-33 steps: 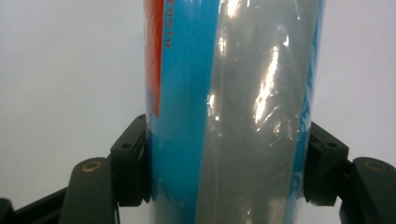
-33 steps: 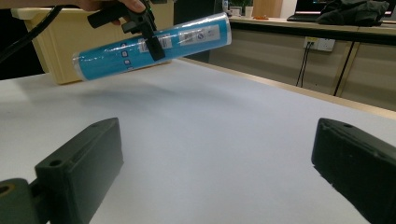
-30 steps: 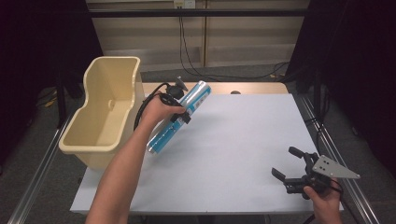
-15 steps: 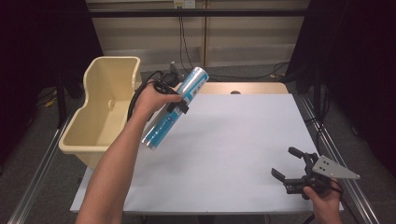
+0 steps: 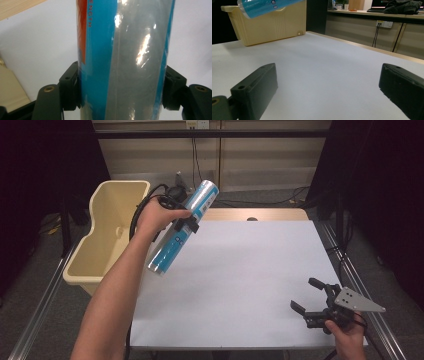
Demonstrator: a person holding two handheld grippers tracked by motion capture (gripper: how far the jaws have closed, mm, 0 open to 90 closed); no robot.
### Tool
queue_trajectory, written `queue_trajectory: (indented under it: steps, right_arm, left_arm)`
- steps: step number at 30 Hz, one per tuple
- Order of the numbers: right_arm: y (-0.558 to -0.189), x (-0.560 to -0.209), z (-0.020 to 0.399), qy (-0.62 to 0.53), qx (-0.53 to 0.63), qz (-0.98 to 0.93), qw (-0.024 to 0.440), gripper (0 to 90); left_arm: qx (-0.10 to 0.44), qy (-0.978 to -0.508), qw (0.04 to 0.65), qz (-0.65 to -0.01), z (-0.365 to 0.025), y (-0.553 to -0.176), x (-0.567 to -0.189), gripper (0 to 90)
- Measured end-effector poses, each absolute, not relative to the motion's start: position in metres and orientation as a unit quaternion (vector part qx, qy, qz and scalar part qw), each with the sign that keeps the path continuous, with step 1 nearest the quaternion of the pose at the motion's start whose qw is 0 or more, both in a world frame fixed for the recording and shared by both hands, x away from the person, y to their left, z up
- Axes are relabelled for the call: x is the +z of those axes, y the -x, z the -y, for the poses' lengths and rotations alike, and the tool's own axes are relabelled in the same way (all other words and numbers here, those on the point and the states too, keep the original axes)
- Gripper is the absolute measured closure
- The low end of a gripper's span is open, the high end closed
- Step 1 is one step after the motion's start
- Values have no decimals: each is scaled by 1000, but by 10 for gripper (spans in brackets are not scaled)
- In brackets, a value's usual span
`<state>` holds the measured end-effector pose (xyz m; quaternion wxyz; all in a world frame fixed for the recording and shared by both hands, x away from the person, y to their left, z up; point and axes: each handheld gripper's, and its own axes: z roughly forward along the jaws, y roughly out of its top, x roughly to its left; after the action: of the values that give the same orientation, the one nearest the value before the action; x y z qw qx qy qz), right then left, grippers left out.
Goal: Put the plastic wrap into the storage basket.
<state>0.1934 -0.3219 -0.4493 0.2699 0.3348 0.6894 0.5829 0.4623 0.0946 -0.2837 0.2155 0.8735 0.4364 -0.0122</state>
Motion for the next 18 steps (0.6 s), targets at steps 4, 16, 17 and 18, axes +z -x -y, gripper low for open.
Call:
queue_trajectory:
  steps: [4,16,17,18]
  right_arm:
    - [-193,-449,322,-336,583,-689,270,15]
    - [-192,-449,321,-334,583,-690,269,15]
    - [-192,-449,321,-334,583,-690,269,15]
    - [-192,-449,321,-334,583,-690,269,15]
  left_arm:
    - [-15,-868,218,-446,-100,-460,-276,322]
    - [-10,-856,216,-469,-121,-449,-252,322]
    - [-12,-852,216,-476,-126,-447,-250,322]
    - [-12,-852,216,-476,-126,-447,-250,322]
